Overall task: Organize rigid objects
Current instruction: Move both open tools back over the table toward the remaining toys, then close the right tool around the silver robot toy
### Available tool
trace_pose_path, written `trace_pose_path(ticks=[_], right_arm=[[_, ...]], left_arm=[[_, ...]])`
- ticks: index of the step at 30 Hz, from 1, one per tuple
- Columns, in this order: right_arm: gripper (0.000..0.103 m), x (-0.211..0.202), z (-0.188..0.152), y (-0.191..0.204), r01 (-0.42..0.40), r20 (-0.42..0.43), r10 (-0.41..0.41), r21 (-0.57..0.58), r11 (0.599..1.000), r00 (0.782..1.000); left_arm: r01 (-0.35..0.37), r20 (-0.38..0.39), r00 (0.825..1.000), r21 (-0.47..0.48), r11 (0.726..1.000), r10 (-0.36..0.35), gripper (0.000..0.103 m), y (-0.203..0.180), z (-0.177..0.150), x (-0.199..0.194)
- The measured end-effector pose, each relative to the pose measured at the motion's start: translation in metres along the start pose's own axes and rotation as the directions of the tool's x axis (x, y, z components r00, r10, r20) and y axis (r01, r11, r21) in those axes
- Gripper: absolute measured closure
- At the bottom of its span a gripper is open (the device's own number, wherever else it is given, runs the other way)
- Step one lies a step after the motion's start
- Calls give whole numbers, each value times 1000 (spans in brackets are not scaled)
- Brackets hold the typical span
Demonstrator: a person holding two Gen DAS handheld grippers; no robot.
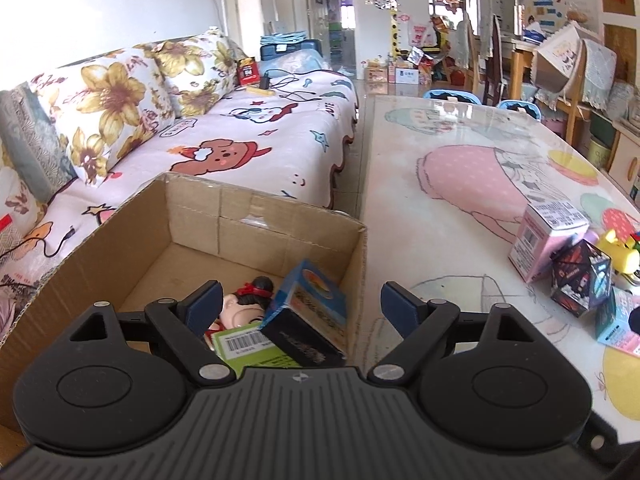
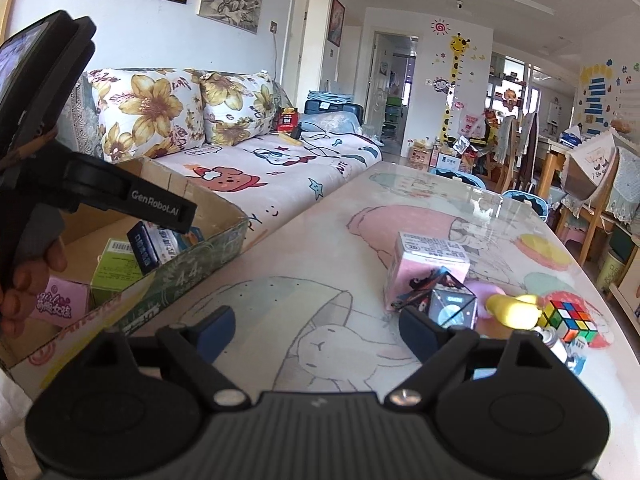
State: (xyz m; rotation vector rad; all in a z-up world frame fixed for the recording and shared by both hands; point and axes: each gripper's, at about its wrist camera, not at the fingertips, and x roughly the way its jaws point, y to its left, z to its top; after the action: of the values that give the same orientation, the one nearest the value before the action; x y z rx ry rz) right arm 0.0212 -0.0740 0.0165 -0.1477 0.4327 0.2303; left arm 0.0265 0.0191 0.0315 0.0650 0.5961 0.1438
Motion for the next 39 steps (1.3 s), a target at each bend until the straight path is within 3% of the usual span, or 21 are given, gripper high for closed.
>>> trace_pose_path(ticks=[7,23,39], right_arm=[[11,-9,-10,-32,51,-5,-51,45,998,999],[10,-19,-30,-95,139,-30,-136,131,982,990],[9,-18,-41,-148,228,-67,-219,205,952,973]], left_arm=[[22,3,1000,69,997,-22,0,-16,-2,6],[89,20,996,132,987,-92,0,-34,-3,14],[193,44,978,196,962,-205,0,-44,-8,13]])
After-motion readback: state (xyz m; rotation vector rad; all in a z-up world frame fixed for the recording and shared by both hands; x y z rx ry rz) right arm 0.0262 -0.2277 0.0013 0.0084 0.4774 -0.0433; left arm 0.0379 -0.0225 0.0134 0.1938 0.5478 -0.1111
